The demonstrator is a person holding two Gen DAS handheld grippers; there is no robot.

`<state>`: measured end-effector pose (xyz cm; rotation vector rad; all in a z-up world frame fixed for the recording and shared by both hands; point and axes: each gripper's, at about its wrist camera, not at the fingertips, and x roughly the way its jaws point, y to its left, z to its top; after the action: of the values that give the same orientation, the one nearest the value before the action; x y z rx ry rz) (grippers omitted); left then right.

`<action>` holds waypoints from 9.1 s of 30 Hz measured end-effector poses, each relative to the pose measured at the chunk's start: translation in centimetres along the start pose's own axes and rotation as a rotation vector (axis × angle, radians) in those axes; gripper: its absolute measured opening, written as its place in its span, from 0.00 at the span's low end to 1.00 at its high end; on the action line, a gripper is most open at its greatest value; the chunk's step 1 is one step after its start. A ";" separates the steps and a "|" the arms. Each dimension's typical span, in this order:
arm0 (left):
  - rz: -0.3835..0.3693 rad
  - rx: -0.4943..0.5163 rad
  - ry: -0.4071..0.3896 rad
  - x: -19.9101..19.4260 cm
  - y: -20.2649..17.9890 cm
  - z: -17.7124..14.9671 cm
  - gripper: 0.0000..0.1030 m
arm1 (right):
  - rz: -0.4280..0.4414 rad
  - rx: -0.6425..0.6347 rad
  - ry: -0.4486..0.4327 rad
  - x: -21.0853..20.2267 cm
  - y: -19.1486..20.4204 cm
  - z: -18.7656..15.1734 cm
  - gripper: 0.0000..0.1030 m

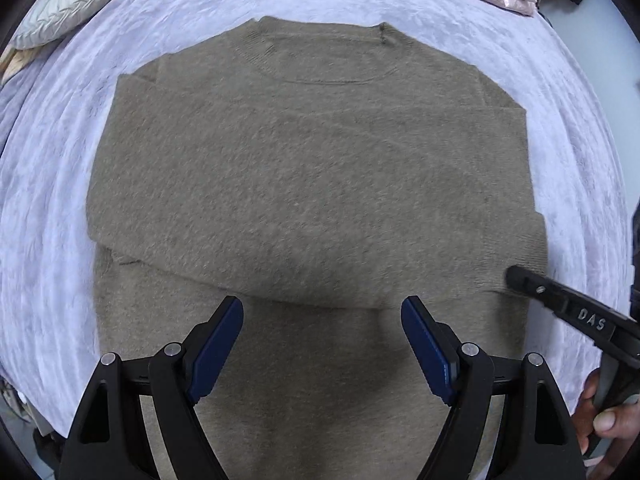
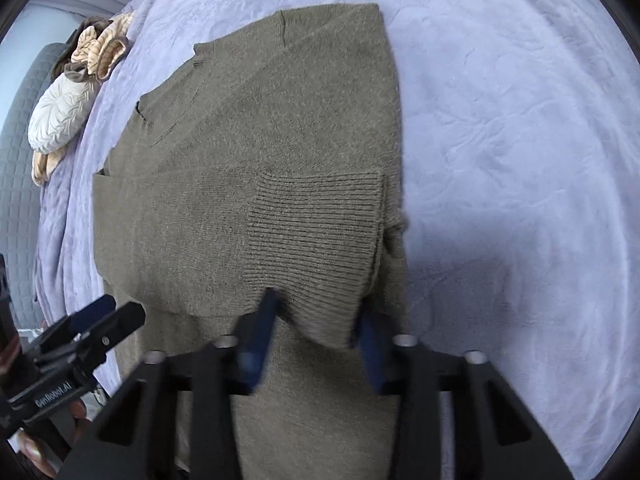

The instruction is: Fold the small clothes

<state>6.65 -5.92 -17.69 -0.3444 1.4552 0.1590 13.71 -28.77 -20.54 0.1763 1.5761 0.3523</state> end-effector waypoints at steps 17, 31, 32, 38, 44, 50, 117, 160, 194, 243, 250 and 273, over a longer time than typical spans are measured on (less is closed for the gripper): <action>0.162 0.022 -0.071 -0.4 4.9 1.8 0.79 | -0.153 -0.169 -0.197 -3.6 4.1 0.4 0.74; -0.032 -0.288 -0.002 3.8 18.7 9.8 0.79 | -0.213 -0.222 -0.023 4.4 7.6 3.2 0.77; -0.066 -0.289 -0.034 3.0 19.1 10.1 0.79 | -0.220 -0.225 -0.019 4.4 7.8 3.3 0.77; -0.174 -0.225 -0.079 2.7 19.5 13.7 0.79 | -0.251 -0.236 -0.023 4.4 8.9 3.0 0.77; -0.131 -0.241 -0.071 4.9 17.2 18.0 0.79 | -0.282 -0.238 -0.023 5.0 10.0 2.9 0.81; -0.243 -0.296 -0.162 1.2 18.7 16.5 0.79 | -0.299 -0.237 -0.033 5.0 10.9 2.2 0.81; 0.066 0.083 0.069 -1.6 7.1 -32.8 0.84 | -0.371 -0.206 0.082 -4.1 2.6 -32.3 0.97; -0.182 0.053 0.098 1.1 17.3 -33.7 0.99 | -0.063 0.042 -0.034 -9.3 -11.0 -42.6 0.59; -0.118 -0.046 0.157 2.0 17.3 -30.4 0.50 | 0.006 -0.132 0.037 -9.9 -9.6 -42.7 0.73; -0.244 -0.014 -0.096 -12.0 20.3 -22.6 0.10 | 0.123 -0.095 -0.194 -21.8 -6.4 -36.0 0.12; -0.214 -0.073 -0.104 -12.3 19.6 -20.7 0.10 | 0.124 -0.148 -0.205 -22.7 -5.8 -32.9 0.12; -0.011 -0.162 -0.135 -12.6 14.4 -13.2 0.10 | 0.206 -0.221 -0.194 -23.4 -6.5 -24.1 0.12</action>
<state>-11.73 4.65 -8.14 -0.4644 1.3100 0.2870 -8.62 -45.26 -0.51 0.1958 1.3201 0.6479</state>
